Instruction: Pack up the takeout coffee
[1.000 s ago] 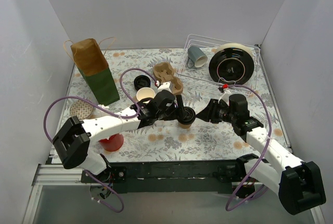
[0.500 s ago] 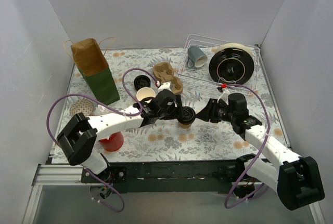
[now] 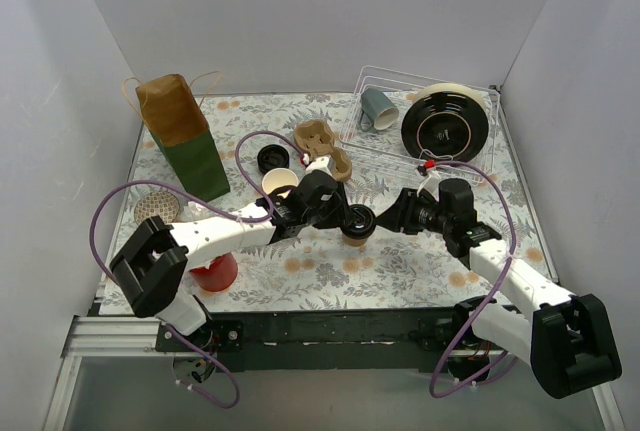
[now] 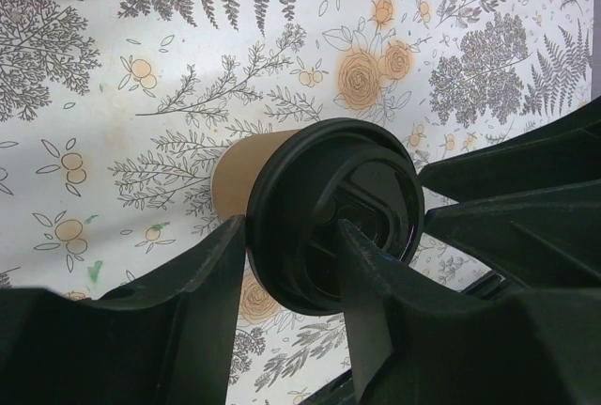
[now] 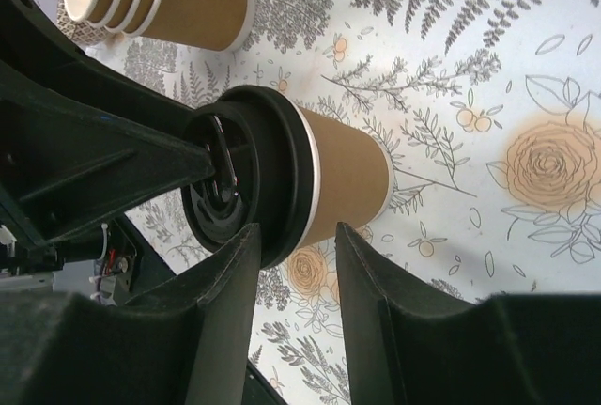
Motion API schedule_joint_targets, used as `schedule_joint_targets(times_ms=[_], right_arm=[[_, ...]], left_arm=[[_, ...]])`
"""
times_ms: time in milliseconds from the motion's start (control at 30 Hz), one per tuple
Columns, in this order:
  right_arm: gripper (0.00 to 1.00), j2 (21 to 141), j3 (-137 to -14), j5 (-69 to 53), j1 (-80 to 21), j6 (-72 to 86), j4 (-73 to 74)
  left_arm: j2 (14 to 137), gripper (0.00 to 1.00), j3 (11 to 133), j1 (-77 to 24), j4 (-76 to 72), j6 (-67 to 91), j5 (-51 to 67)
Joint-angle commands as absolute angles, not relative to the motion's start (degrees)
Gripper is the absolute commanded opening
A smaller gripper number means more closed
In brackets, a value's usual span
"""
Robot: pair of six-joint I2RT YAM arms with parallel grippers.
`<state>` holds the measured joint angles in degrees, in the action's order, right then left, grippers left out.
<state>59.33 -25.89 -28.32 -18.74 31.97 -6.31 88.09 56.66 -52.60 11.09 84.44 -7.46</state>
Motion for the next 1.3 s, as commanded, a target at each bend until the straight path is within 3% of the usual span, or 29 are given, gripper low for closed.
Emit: schedule_joint_targets(times_ms=[0,367,733,1067,1200,1267], right_arm=[[0.44,59.2,-22.5,-29.4,-18.5,33.9,-12.1],[0.34,59.2,-17.6,-28.7,-18.5,35.6,-17.8],[0.01,61.5,-12.4,-27.1,-18.5,38.8,-24.2],[0.01,62.1,-10.7,-27.1,-18.5,41.1,-25.0],[0.29,55.7,-15.2,-29.1,-18.5,40.6,-18.6],[0.37,52.8,-19.9,-27.3,-18.5,37.9,-12.2]], left_arm=[[89.6,0.38,54.8,-52.2,11.9,83.8,-6.3],[90.5,0.38,53.3,-51.7,12.2,84.8,-5.5],[92.6,0.38,52.9,-51.1,12.4,85.4,-4.0],[93.8,0.38,53.3,-50.8,12.8,85.7,-3.3],[93.6,0.39,54.2,-50.6,12.9,82.3,-1.7],[93.7,0.39,55.9,-50.1,13.8,79.5,-0.8]])
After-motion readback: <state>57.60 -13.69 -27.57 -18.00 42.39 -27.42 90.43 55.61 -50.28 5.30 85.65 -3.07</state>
